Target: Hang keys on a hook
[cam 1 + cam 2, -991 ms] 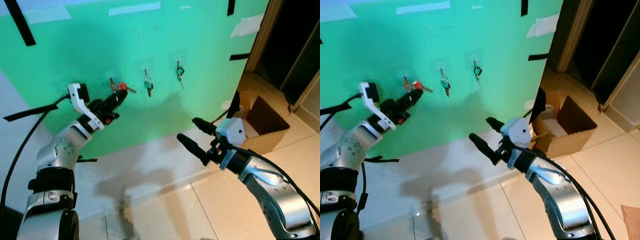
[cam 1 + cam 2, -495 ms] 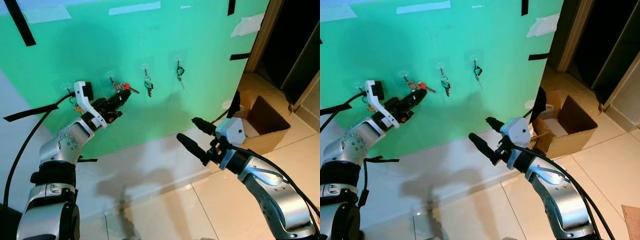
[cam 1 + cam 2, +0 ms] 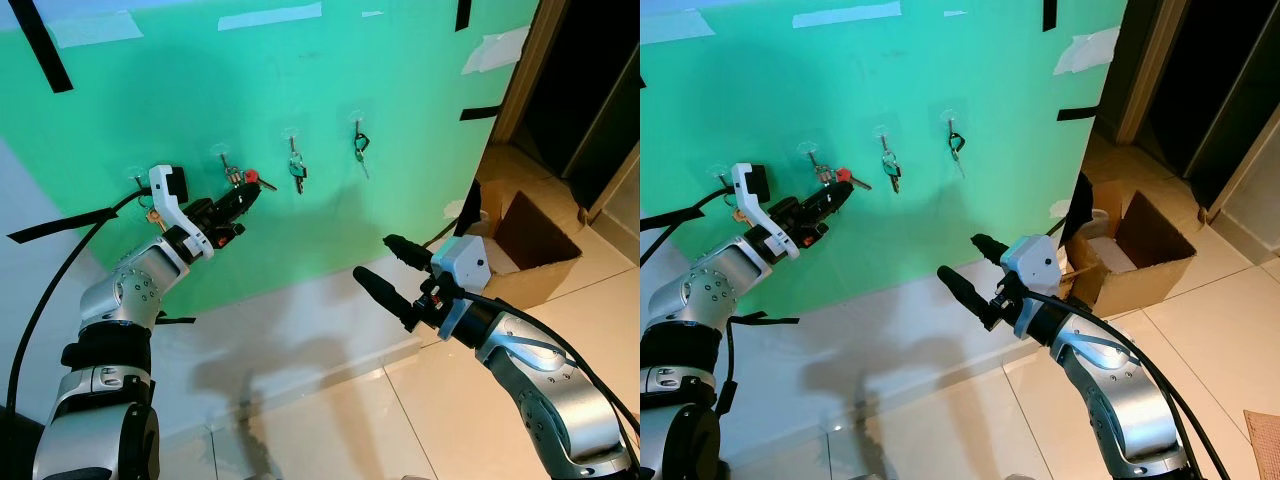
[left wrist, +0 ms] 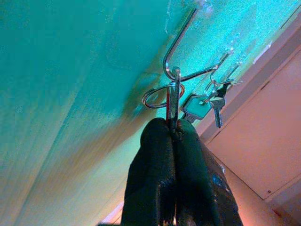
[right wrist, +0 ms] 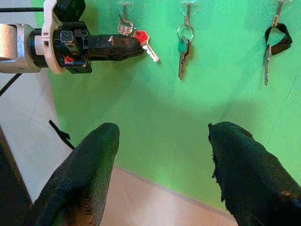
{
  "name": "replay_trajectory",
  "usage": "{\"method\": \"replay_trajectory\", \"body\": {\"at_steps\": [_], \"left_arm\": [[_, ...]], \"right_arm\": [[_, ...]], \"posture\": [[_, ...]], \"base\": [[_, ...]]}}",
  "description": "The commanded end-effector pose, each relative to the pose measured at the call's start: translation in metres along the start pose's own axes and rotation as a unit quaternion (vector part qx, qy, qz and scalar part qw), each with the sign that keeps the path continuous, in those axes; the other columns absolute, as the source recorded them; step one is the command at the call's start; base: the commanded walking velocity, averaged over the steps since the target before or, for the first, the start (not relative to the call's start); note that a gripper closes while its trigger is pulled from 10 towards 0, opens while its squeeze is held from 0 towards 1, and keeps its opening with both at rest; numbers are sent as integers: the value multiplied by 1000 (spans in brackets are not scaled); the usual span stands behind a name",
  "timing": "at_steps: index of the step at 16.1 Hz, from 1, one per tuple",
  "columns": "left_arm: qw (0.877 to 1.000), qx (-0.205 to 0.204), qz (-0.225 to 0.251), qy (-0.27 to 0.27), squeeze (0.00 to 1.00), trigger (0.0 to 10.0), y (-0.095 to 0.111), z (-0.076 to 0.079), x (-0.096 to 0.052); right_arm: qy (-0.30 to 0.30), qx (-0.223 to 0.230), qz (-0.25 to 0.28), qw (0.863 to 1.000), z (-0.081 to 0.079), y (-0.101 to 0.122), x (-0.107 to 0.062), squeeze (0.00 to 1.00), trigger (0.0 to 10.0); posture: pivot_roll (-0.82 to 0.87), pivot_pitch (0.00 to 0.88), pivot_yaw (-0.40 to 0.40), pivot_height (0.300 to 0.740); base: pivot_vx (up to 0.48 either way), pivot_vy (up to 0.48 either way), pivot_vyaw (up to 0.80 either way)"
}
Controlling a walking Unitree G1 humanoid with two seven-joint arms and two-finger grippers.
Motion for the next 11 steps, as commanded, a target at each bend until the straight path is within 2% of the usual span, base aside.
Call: {"method": "replay_trajectory", "body": {"at_steps": [1,6,8,9,10,11], "left_arm": [[999,6,-11,32,0,10000,-4,-11,-7],[998,10,-19,56,0,10000,-7,-19,-10],[998,15,-15,55,0,10000,-4,-17,-10],[998,21,-12,52,494,10000,-2,-16,-10],[998,27,-10,53,855,10000,0,-16,-10],[998,32,-12,49,1000,10000,0,-15,-10]], "right_arm": [[3,-5,7,1000,-1,3,2,0,10000],[3,-6,7,1000,0,3,4,0,10000],[2,-6,8,1000,0,3,5,0,10000],[1,-6,8,1000,0,3,5,0,10000],[1,-6,8,1000,0,3,5,0,10000],[-2,-4,7,1000,1,2,5,0,10000]], "posture": [[-112,0,107,740],[-109,0,105,740],[-107,0,107,740],[-107,0,109,740],[-108,0,110,740],[-110,0,113,740]], "base": [[0,0,0],[0,0,0],[0,0,0],[0,0,0],[0,0,0],[0,0,0]]}}
Point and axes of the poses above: a point about 5 cm out from each wrist's last joint towards the gripper, its own x axis pointing out of the wrist towards the gripper, its own y axis along the axis of the wrist's last joint, z = x × y, the point moved 4 cm from there along x, pointing out of the wrist towards the gripper, and after that the axes turned 9 degrees about -x, right-handed, at the moved point
